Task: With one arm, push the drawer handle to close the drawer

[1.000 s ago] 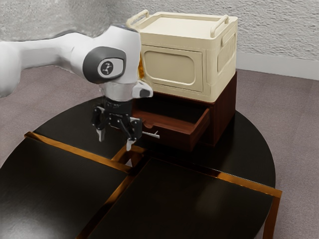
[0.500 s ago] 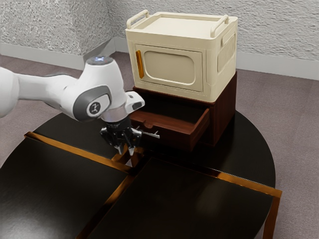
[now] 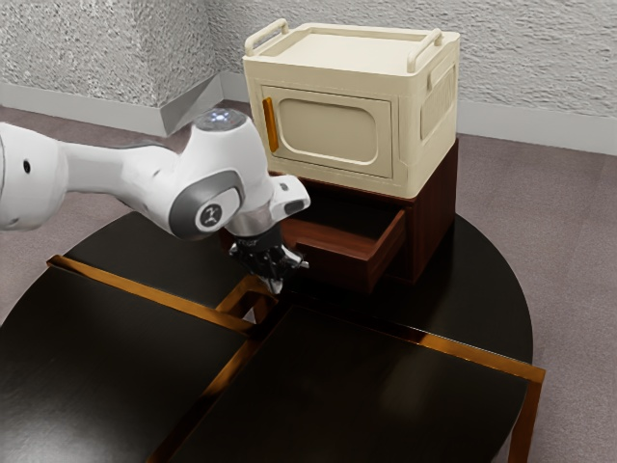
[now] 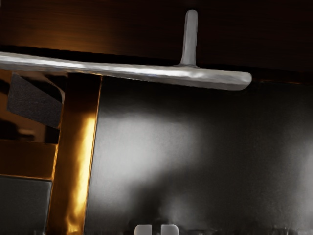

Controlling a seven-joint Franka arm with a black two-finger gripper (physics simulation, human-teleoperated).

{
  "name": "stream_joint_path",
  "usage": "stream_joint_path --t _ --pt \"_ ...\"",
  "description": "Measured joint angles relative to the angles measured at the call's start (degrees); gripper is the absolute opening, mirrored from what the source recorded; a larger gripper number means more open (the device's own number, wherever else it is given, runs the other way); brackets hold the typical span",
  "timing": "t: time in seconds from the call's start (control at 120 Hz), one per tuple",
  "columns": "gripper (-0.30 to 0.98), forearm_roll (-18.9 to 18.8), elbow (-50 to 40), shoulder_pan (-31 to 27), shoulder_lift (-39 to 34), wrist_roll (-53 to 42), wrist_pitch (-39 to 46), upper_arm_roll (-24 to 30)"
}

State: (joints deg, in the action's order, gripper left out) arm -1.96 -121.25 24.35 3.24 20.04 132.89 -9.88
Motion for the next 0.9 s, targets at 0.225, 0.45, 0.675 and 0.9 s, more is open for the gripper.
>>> stream_joint_path --t 0.225,0.45,0.675,0.9 --pt "-0.1 0.7 0.0 1.2 -0.2 -1.3 0.3 -1.4" --pt "-0.1 0.9 4.7 -0.4 3.9 -2.4 0.3 -1.6" --pt "-0.1 1.1 5.4 -0.7 4.6 -3.1 0.2 -1.8" --pt "-0.1 1.0 8.1 -1.4 6.7 -3.7 0.0 -1.9"
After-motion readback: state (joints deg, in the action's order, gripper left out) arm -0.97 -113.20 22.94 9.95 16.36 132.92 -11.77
